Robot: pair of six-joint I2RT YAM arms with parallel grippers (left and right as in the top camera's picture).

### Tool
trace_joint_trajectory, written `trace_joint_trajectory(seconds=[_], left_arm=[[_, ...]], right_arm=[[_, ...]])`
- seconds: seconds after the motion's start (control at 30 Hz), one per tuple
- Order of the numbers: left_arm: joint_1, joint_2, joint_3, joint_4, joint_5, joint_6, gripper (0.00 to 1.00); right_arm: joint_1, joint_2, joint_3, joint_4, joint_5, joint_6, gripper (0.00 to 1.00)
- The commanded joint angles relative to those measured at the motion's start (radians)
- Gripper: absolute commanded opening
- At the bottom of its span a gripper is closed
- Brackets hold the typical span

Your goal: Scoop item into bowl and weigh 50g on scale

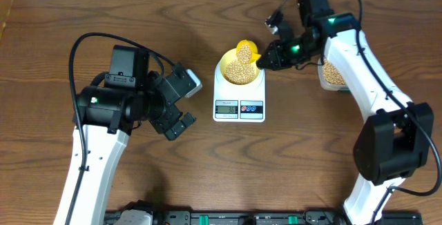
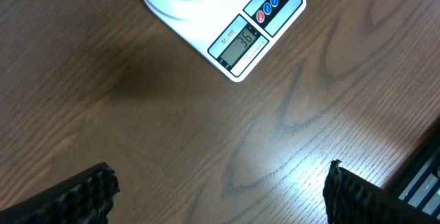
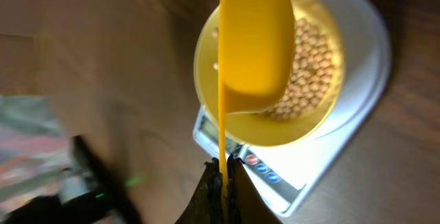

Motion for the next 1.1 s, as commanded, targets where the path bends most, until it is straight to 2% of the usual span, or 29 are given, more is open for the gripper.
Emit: trace_joint_trajectory(seconds=[0.0, 0.5, 1.07], left_arm=[[0.003, 0.0, -0.008, -0.004, 0.016, 0.018, 0.98], [0.003, 0.0, -0.008, -0.004, 0.016, 0.018, 0.98], [0.003, 0.0, -0.008, -0.004, 0.016, 0.018, 0.98]], right_arm=[[0.039, 0.012, 0.028, -0.002, 0.129, -0.02, 0.01], [0.048, 0.012, 0.028, -0.001, 0.06, -0.02, 0.01], [0.054, 0.012, 0.028, 0.026, 0.095, -0.02, 0.01]])
